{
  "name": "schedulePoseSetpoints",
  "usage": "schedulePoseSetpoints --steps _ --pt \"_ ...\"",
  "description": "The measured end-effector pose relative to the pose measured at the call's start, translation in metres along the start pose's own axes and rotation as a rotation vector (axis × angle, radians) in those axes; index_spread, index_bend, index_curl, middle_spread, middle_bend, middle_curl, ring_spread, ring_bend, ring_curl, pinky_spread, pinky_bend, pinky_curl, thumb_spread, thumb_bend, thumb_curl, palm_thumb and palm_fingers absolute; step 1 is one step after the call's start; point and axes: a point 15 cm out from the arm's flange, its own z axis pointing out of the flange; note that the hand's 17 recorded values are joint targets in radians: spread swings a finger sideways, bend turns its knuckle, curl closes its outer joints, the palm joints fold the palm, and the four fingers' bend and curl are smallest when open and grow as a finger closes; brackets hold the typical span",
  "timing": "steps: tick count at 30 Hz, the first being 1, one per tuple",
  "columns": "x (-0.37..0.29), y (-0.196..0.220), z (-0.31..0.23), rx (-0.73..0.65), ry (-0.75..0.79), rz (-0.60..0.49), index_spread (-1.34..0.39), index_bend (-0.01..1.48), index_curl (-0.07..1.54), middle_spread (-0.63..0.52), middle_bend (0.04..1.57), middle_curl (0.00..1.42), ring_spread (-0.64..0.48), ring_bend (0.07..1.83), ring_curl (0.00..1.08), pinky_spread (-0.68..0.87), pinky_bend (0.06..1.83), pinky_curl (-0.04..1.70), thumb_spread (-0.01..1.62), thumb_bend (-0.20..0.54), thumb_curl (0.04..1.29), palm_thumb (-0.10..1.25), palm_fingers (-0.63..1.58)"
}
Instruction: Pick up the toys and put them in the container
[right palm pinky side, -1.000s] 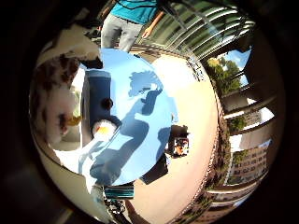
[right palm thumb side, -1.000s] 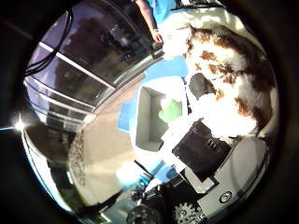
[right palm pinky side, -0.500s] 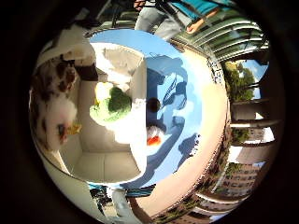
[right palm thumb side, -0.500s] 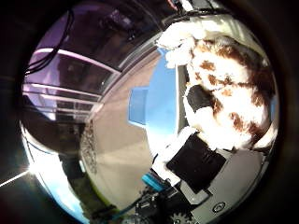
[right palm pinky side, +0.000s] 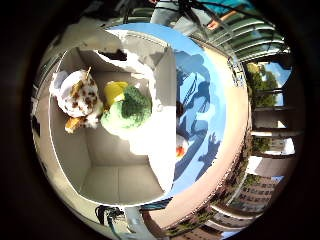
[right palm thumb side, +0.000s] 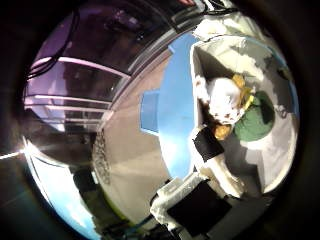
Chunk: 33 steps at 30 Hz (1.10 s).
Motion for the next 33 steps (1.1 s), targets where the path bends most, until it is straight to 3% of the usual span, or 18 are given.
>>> schedulePoseSetpoints --steps 7,13,17,24,33 --pt "0.043 0.016 -0.051 0.056 0.021 0.04 -0.33 0.41 0.1 0.1 0.19 0.43 0.32 0.58 0.33 0.48 1.08 0.26 1.16 -0.031 0.39 0.53 -0.01" --pt "0.135 0.065 -0.097 0.053 0.078 0.084 -0.22 0.28 0.14 0.09 0.21 0.41 0.31 0.57 0.32 0.49 1.01 0.21 1.16 -0.022 0.37 0.55 0.1" --pt "0.205 0.117 -0.103 -0.064 0.184 0.109 -0.19 0.23 0.17 0.09 0.2 0.4 0.31 0.54 0.31 0.49 0.99 0.2 1.16 -0.024 0.36 0.57 0.1" --pt "0.276 0.166 -0.049 -0.261 0.175 0.128 -0.18 0.17 0.2 0.09 0.19 0.38 0.29 0.49 0.3 0.47 0.9 0.16 1.15 -0.027 0.36 0.58 0.05" --pt "0.3 0.18 0.046 -0.408 0.074 0.13 -0.18 0.16 0.22 0.08 0.18 0.35 0.28 0.45 0.3 0.44 0.83 0.14 1.15 -0.023 0.35 0.6 0.04"
